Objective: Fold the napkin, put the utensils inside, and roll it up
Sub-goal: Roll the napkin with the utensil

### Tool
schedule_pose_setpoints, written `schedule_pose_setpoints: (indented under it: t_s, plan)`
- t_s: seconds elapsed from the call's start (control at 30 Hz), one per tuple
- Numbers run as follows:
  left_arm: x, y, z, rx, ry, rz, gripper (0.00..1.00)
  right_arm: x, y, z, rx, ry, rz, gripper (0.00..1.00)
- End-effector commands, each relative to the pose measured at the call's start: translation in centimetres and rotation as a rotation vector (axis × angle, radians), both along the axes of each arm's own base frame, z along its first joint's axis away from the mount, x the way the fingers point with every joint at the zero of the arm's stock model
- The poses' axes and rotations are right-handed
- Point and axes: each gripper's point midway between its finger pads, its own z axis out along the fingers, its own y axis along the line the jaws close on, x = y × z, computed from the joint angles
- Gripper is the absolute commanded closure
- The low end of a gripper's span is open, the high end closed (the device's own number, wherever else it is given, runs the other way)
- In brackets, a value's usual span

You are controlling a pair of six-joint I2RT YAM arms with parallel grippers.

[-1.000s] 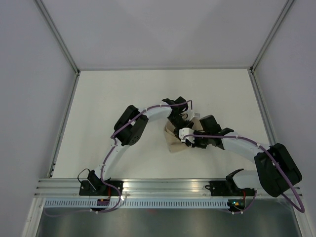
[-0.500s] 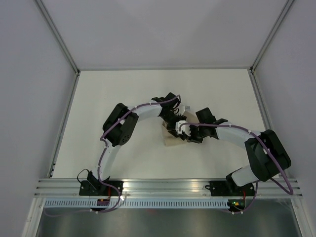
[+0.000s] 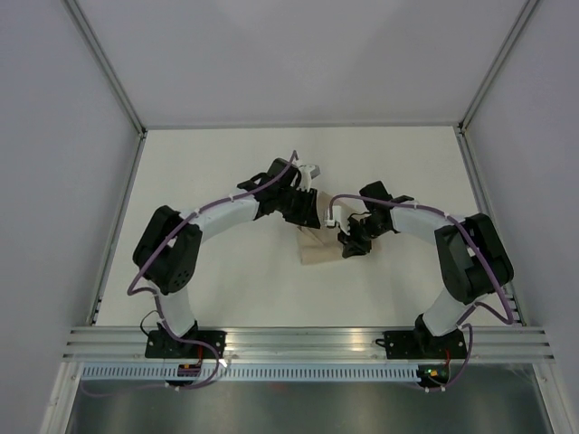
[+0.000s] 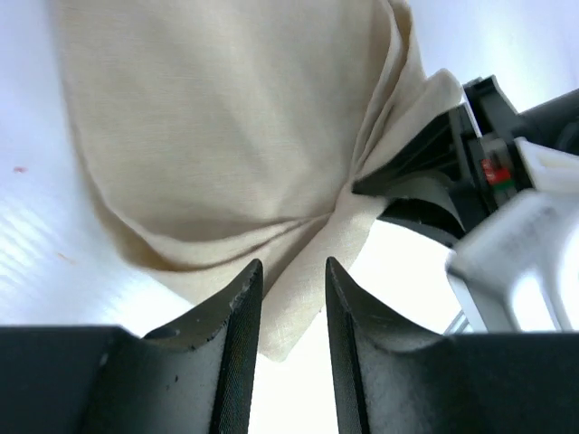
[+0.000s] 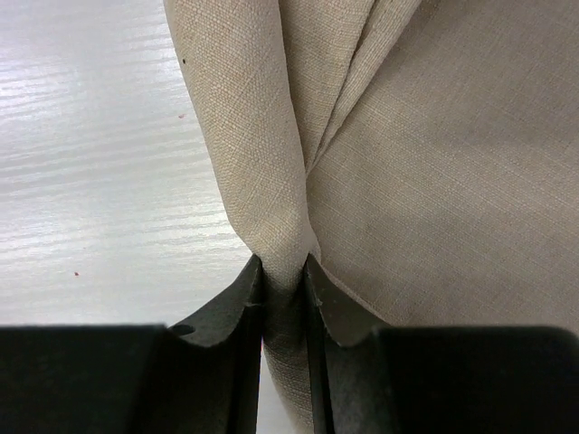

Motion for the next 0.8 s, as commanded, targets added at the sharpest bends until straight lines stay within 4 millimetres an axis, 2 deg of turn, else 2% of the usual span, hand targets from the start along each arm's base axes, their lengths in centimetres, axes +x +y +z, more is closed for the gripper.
schedule_pose_setpoints:
  t_s: [0.0,0.03,0.07,0.13,0.17,0.23,0.27,0.3,0.37,0.4,0.47,0.5,0.73,0.77]
  plan:
    - [2.8,1.4,2.9,-0.061,-0.199,0.177,0.61,-1.7,-1.4,-2.3,-0.058,0.128,0.010,0.91]
    - [2.7,1.6,3.1,-0.076,-0.227,0.186,0.62,-1.9,-1.4,-2.8,-0.064,0.151,0.012,0.91]
    - [2.1,2.8,2.8,-0.066,-0.249,0.210,0.62,-2.0,-1.5,-2.9,-0.067,0.170,0.012,0.91]
    - [2.6,2.8,4.2,-0.109,-0.365,0.214,0.63,-1.7,-1.6,-3.2,-0.072,0.185,0.012,0.91]
    - [2.6,3.9,3.3,-0.069,-0.397,0.241,0.63,-1.8,-1.8,-3.2,-0.078,0.201,0.009,0.91]
    - [1.9,3.5,5.1,-0.057,-0.550,0.197,0.63,-1.4,-1.8,-3.3,-0.074,0.216,0.005,0.91]
    - [1.8,4.4,4.2,0.006,-0.605,0.219,0.62,-1.6,-1.9,-3.3,-0.077,0.234,0.004,0.91]
    - [1.4,4.2,5.4,0.001,-0.665,0.207,0.62,-1.2,-1.8,-3.4,-0.077,0.243,0.000,0.91]
    - [0.5,3.7,5.7,0.045,-0.758,0.159,0.62,-1.4,-1.9,-3.5,-0.085,0.273,-0.006,0.91]
    - [-0.6,2.7,6.0,0.049,-0.794,0.122,0.62,-1.1,-1.8,-3.7,-0.085,0.284,-0.007,0.91]
    - [-1.2,2.4,6.1,0.107,-0.898,0.059,0.59,-1.1,-1.9,-3.8,-0.092,0.309,-0.014,0.91]
    - [-2.2,1.4,6.1,0.129,-0.952,-0.014,0.58,-0.9,-1.9,-4.0,-0.094,0.316,-0.015,0.91]
    - [-4.7,-2.0,3.9,0.220,-1.081,-0.271,0.54,-0.6,-1.9,-4.6,-0.110,0.356,-0.039,0.91]
    - [-4.9,-2.5,3.1,0.234,-1.075,-0.312,0.54,-0.6,-1.9,-4.7,-0.114,0.363,-0.040,0.91]
